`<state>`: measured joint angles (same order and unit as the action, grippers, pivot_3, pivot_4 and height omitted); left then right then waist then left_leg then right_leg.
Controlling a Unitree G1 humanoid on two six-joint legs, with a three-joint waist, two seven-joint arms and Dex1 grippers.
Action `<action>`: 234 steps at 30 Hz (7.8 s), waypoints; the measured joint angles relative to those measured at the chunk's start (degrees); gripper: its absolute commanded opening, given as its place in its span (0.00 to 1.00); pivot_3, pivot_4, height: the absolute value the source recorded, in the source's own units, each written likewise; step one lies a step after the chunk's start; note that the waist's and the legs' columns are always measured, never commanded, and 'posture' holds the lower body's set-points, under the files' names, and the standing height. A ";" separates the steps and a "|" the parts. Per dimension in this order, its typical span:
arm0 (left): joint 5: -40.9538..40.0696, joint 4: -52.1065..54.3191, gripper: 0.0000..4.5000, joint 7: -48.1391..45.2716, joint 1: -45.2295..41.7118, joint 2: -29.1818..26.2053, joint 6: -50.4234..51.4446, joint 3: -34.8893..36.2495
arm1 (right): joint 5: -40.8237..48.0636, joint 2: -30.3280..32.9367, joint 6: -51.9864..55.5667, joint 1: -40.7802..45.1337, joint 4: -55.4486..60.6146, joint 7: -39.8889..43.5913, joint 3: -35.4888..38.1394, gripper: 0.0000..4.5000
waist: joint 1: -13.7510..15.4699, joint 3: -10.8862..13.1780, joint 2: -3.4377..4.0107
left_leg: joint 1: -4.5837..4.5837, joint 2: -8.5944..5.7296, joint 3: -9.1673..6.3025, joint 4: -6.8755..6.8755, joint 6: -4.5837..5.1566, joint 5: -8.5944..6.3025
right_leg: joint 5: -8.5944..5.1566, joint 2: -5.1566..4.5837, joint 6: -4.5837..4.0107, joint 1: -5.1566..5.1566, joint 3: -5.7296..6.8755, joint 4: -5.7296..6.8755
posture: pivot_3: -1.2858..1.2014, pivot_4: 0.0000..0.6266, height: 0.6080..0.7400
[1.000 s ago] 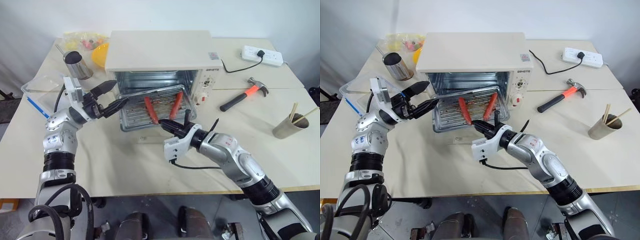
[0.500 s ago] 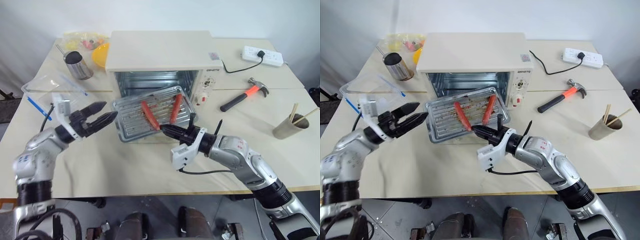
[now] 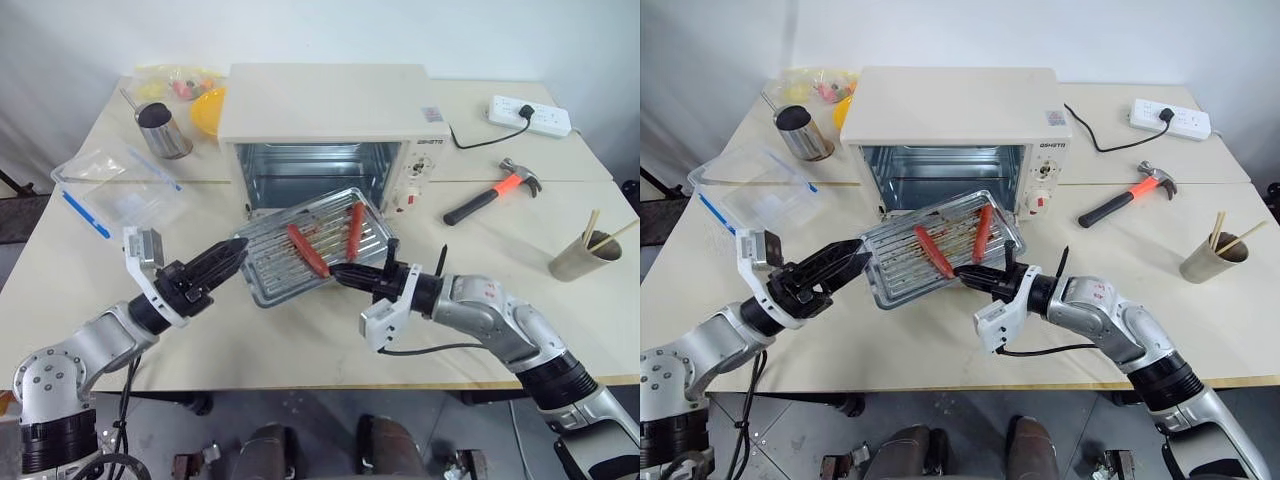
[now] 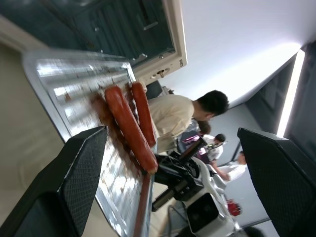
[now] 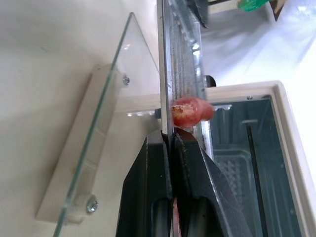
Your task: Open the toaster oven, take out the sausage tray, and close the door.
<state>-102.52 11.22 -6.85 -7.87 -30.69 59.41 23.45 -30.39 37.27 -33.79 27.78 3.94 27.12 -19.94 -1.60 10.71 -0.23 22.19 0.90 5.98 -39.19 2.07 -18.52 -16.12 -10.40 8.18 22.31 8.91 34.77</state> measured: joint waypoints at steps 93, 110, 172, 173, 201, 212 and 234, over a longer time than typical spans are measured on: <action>-9.78 -1.94 0.00 15.51 9.44 8.27 -2.52 -0.58 | 54.75 1.98 30.60 -0.88 16.15 37.05 6.29 0.99 | 0.21 0.00 0.00 | -0.01 0.02 -0.21 0.15 0.00 -0.02 | -0.04 0.15 -0.06 -0.38 0.07 -0.72 | 0.52 0.24 1.00; -9.70 16.97 0.00 15.56 32.02 27.53 -14.19 6.75 | 59.42 6.77 34.58 1.91 -14.15 57.23 14.13 0.80 | 1.55 0.02 0.02 | 0.02 -0.06 -0.24 0.11 0.19 -0.26 | -0.03 0.10 -0.06 -0.74 0.08 -1.42 | 0.52 0.24 1.00; -9.79 14.90 0.00 9.42 42.20 22.41 -16.70 9.07 | 46.38 -11.15 19.36 37.36 -56.71 55.52 18.74 0.01 | -0.15 0.07 0.13 | 0.04 0.06 0.09 -0.06 0.38 -0.69 | -0.03 0.19 -0.05 -0.70 0.00 -1.57 | 0.52 0.24 1.00; -9.78 14.59 0.00 8.78 42.39 21.26 -15.50 9.02 | 46.42 -10.91 20.48 37.25 -55.88 55.99 18.79 0.01 | -0.15 0.07 0.14 | 0.04 0.06 0.09 -0.06 0.36 -0.68 | -0.03 0.19 -0.05 -0.64 -0.01 -1.48 | 0.52 0.24 1.00; -7.08 -21.89 0.00 3.10 -7.01 -8.23 10.80 -13.14 | 77.44 16.82 22.80 13.92 -41.64 61.93 2.18 1.00 | 1.61 0.39 0.68 | -0.06 -0.12 -0.10 -0.02 0.07 -0.16 | -0.06 0.17 -0.05 -0.59 0.02 -0.92 | 0.52 0.24 1.00; 19.29 -43.24 0.00 -12.27 -30.52 -3.97 20.23 -21.01 | 79.01 17.28 17.63 11.49 -43.34 62.20 0.60 1.00 | 2.17 0.39 0.68 | -0.02 -0.23 -0.13 0.05 -0.04 -0.06 | 0.00 0.33 0.06 -0.60 0.13 -0.96 | 0.52 0.24 1.00; 46.58 -49.31 0.75 -27.78 -38.64 2.51 26.31 -15.96 | 80.87 17.50 18.08 9.83 -40.75 62.21 4.69 1.00 | 2.85 0.38 0.69 | 0.00 -0.25 -0.35 0.07 0.06 0.16 | 0.03 0.07 0.11 -0.72 0.23 -0.94 | 0.52 0.24 1.00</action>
<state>-55.93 -38.08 -34.62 -46.51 -28.18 85.72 7.49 50.48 54.76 -15.71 37.61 -36.82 89.33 -15.25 1.26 11.10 0.46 22.19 0.65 5.62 -39.12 2.13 -18.36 -16.09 -10.33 8.30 21.59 9.13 33.83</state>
